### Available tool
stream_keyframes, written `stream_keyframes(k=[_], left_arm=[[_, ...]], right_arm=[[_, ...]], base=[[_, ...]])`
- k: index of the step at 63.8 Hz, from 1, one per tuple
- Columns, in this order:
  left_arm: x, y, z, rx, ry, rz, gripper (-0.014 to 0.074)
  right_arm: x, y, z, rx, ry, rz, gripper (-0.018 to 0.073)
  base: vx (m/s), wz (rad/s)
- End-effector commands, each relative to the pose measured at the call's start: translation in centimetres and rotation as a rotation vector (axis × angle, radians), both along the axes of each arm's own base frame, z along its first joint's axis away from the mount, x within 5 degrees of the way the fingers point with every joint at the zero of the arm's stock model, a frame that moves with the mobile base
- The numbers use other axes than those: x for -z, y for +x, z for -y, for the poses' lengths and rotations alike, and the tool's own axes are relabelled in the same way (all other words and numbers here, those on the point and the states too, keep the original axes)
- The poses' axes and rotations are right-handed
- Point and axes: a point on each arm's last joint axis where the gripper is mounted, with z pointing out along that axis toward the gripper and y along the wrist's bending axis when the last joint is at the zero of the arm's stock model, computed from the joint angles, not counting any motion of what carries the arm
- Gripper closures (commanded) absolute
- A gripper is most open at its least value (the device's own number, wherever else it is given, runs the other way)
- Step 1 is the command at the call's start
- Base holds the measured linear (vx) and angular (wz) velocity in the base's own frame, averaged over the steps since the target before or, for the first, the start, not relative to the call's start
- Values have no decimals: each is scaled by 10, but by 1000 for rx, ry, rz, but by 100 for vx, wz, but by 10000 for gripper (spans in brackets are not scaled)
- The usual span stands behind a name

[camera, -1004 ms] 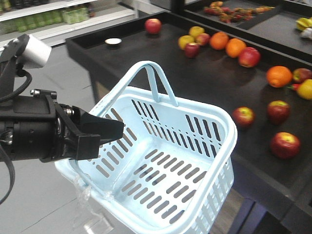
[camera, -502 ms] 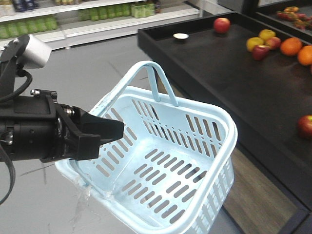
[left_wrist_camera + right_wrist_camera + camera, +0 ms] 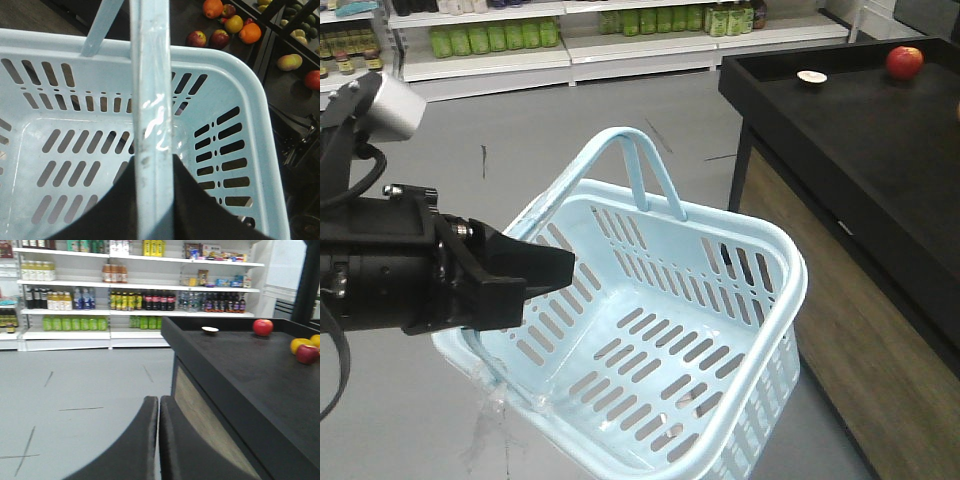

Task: Pick three apples into basket with both arms
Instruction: 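Drive the base away from the table carrying the basket in the left gripper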

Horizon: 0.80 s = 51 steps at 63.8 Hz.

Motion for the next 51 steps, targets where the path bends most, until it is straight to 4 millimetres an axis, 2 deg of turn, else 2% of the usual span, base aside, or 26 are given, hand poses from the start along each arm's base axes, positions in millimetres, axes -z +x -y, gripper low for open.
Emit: stream_keyframes(k=[1, 51], left_arm=[[-21, -3, -2, -35, -106, 61, 604], [-21, -3, -2, -35, -106, 61, 604]], right_arm=[[-2, 0, 0, -1, -14, 66, 561], [-2, 0, 0, -1, -14, 66, 561]], base=[[-6, 34], [1, 45]])
